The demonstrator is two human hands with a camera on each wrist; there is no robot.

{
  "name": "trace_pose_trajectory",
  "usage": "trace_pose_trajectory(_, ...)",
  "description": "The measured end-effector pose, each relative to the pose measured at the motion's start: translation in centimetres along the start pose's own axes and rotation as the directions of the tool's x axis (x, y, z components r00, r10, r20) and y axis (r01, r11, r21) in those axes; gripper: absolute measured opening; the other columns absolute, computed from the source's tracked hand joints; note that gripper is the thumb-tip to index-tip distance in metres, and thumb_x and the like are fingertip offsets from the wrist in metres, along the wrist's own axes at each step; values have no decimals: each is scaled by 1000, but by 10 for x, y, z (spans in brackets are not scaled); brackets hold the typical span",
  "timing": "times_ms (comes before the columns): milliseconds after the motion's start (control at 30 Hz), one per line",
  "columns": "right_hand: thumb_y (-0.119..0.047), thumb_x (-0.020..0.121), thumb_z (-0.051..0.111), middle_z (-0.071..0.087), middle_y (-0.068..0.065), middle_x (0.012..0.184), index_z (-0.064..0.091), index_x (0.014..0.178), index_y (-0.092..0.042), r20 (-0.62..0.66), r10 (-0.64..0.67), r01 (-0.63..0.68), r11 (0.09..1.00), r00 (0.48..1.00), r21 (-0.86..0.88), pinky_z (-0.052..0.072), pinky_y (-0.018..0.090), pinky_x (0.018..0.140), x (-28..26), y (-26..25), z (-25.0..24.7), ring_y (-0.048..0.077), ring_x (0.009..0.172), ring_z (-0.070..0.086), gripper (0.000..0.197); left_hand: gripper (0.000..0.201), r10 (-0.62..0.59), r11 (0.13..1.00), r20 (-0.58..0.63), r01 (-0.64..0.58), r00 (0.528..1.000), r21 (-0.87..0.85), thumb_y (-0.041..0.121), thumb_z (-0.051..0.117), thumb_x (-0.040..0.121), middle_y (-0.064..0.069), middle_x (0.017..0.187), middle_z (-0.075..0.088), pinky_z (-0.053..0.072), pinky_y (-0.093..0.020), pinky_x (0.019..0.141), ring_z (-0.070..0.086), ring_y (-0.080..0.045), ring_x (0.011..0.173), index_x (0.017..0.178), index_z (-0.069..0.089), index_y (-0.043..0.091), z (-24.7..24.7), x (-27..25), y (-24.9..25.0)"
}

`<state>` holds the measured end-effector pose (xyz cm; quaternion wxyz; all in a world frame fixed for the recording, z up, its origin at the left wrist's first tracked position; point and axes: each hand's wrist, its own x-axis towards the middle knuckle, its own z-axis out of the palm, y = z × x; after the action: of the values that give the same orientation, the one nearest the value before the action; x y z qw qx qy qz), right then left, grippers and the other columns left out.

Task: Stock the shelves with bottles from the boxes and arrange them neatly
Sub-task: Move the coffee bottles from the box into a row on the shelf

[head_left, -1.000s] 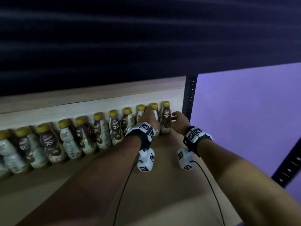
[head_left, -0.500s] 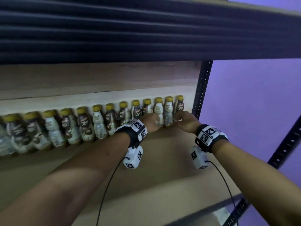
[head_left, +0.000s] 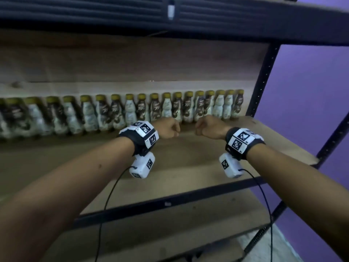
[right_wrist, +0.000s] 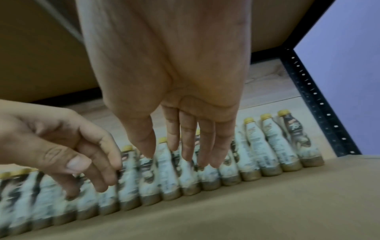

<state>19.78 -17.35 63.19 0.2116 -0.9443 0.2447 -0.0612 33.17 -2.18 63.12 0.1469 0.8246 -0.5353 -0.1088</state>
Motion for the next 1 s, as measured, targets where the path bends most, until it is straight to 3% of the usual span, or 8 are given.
trace_pose_trajectory(167, -20, 91, 68, 71, 4, 93, 69, 101, -12, 69, -47, 42, 997, 997, 70, 48, 24, 64, -54, -81, 41, 18, 83, 68, 13, 23, -39, 994, 51, 44, 998, -99, 24, 63, 92, -6, 105, 69, 52, -29, 71, 65, -22, 89, 111, 66, 11, -10, -112, -36)
trace_pose_trajectory(233, -19, 91, 67, 74, 5, 84, 72, 94, -11, 73, -57, 51, 996, 996, 74, 52, 27, 65, -81, -108, 60, 18, 79, 71, 10, 21, -51, 980, 93, 68, 994, -188, 22, 64, 92, -11, 91, 72, 56, -29, 60, 69, -21, 73, 105, 66, 6, -6, -157, -48)
trace_pose_trajectory(500, -20, 94, 63, 73, 6, 66, 70, 80, -9, 186, -147, 83, 947, 971, 311, 52, 25, 48, -188, -160, 163, 18, 56, 68, 20, 11, -18, 863, 324, 179, 946, -473, 20, 63, 93, -10, 79, 71, 57, -30, 58, 70, -22, 68, 94, 66, 10, 64, -305, -84)
trace_pose_trajectory(667, -12, 93, 62, 72, 3, 64, 70, 80, -11, 437, -174, 26, 946, 883, 323, 46, 16, 46, -237, -137, 249, 11, 50, 65, 15, 14, -114, 820, 447, 338, 887, -461, 17, 65, 91, -5, 84, 68, 53, -26, 66, 64, -13, 71, 100, 69, 7, 149, -361, -107)
trace_pose_trajectory(733, -10, 92, 61, 72, 1, 66, 71, 81, -10, 529, -176, 4, 950, 830, 311, 44, 14, 47, -245, -117, 281, 6, 50, 62, 15, 10, -181, 784, 494, 428, 850, -449, 14, 60, 93, 3, 76, 63, 46, -13, 57, 57, -3, 62, 94, 68, 7, 190, -372, -112)
trace_pose_trajectory(800, -10, 92, 62, 73, -1, 74, 73, 84, -9, 609, -179, 0, 959, 772, 282, 49, 17, 57, -250, -93, 315, 2, 62, 65, 14, 21, -232, 740, 529, 501, 816, -449, 7, 50, 97, 2, 69, 56, 43, -17, 52, 51, -6, 55, 80, 61, 4, 232, -379, -116)
trace_pose_trajectory(867, -15, 93, 61, 70, -2, 82, 72, 89, -10, 691, -130, -29, 977, 711, 213, 50, 24, 70, -258, -62, 349, 7, 76, 65, 12, 15, -294, 741, 582, 565, 758, -362, 10, 53, 96, 9, 70, 53, 44, -22, 65, 51, -7, 62, 83, 61, 11, 280, -385, -118)
trace_pose_trajectory(1000, -18, 92, 63, 69, 2, 84, 70, 84, -12, 792, -88, -132, 969, 604, 209, 46, 22, 71, -278, 14, 427, 15, 79, 65, 12, 13, -337, 655, 639, 660, 691, -369, 15, 60, 93, 4, 82, 62, 48, -26, 76, 60, -14, 80, 81, 64, 18, 392, -395, -132)
